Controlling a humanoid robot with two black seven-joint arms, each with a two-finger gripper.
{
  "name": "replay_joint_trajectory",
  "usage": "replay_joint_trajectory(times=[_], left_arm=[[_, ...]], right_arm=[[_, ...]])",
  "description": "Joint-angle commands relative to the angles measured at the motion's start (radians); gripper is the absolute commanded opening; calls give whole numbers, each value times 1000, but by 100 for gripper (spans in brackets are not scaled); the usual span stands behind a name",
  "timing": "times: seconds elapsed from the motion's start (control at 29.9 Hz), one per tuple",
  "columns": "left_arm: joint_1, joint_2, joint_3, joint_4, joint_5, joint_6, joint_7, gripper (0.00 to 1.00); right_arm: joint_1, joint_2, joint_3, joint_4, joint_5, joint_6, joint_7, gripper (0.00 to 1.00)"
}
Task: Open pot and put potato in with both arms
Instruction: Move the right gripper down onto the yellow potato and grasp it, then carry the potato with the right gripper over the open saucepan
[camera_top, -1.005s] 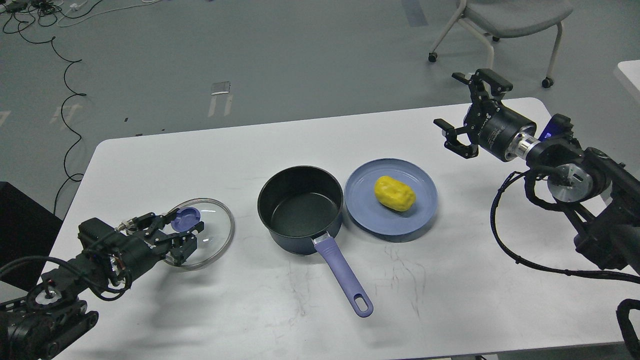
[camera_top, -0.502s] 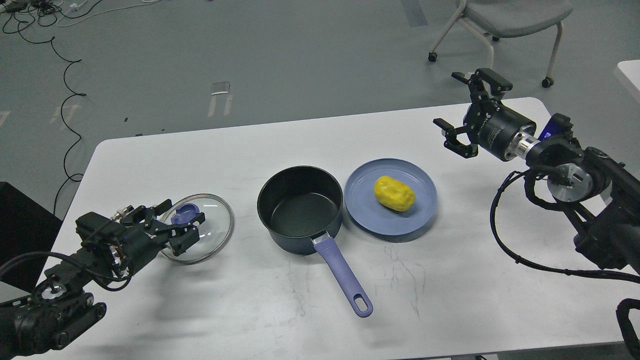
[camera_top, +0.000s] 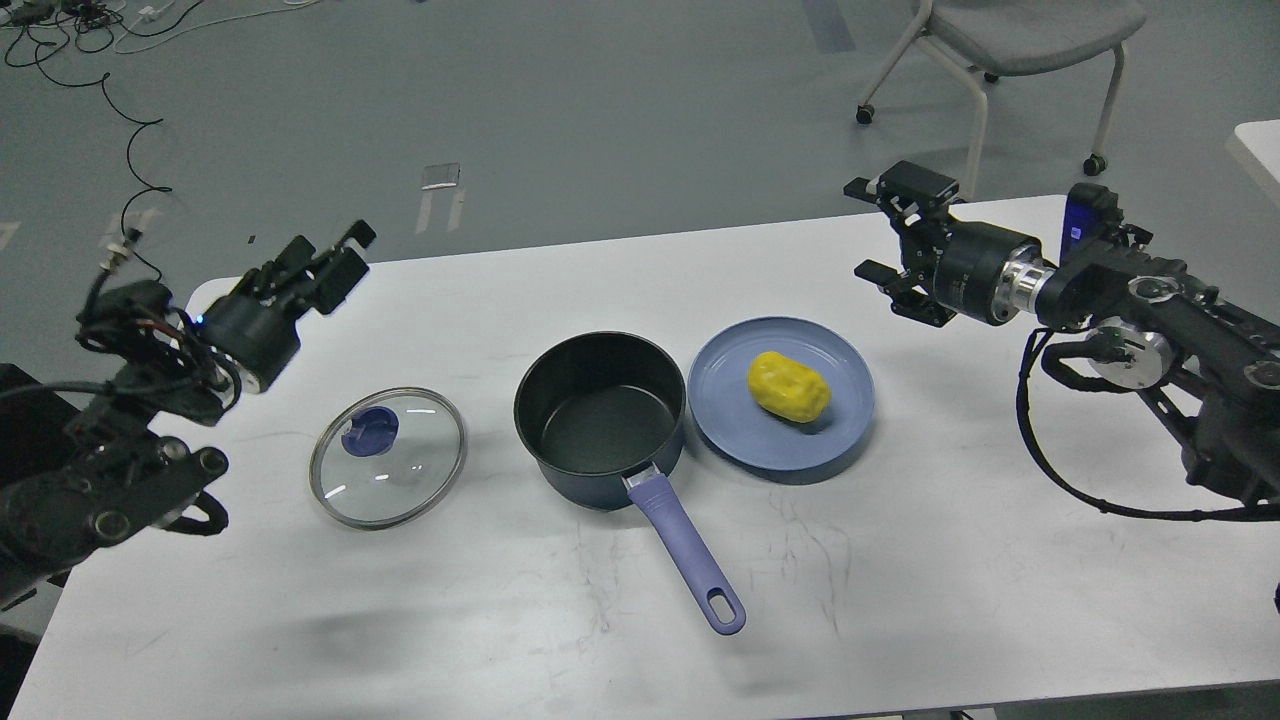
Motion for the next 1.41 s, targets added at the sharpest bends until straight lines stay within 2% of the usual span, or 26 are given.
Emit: replay_joint_trajectory(times=[0.0, 0.07, 0.1, 0.17, 0.2, 0.3, 0.37, 0.5, 0.67, 1.11, 1.21, 1.24, 1.27, 1.37], left_arm=[[-111, 0, -2, 5, -286, -178, 0, 98], [-148, 3, -16, 10, -403, -255, 0, 98], [-160, 3, -44, 13, -470, -298, 0, 98], [-160, 5, -81, 13, -516, -334, 2, 98], [-159, 6, -123, 13, -538, -366, 55, 98], [-148, 0, -193, 13, -543, -422, 146, 98], [-148, -1, -201, 13, -544, -426, 163, 98], [-142, 2, -204, 13, -544, -429, 166, 98], [-139, 13, -204, 14, -544, -429, 165, 98], [-104, 16, -203, 39, -541, -429, 143, 98], [-104, 9, -201, 62, -541, -429, 142, 98], [-104, 9, -201, 63, -541, -429, 140, 98], [-104, 9, -201, 63, -541, -429, 140, 98], [-96, 6, -200, 63, -536, -424, 139, 98]], right_arm=[[60, -48, -143, 46, -251, -5, 103, 100], [90, -74, -214, 75, -374, -12, 137, 100], [108, -93, -256, 91, -445, -22, 142, 100], [125, -109, -300, 100, -508, -29, 142, 100], [139, -117, -341, 100, -557, -32, 142, 100], [154, -119, -412, 96, -628, -40, 148, 100], [154, -119, -430, 94, -654, -45, 156, 100], [153, -102, -450, 82, -811, -86, 216, 99], [163, -56, -484, 62, -870, -94, 239, 99], [177, -7, -556, -15, -905, -140, 242, 97], [177, -1, -562, -21, -913, -140, 242, 93], [177, 1, -567, -23, -918, -140, 242, 89], [176, 2, -573, -23, -918, -140, 242, 79], [173, 15, -579, -24, -918, -140, 246, 60]])
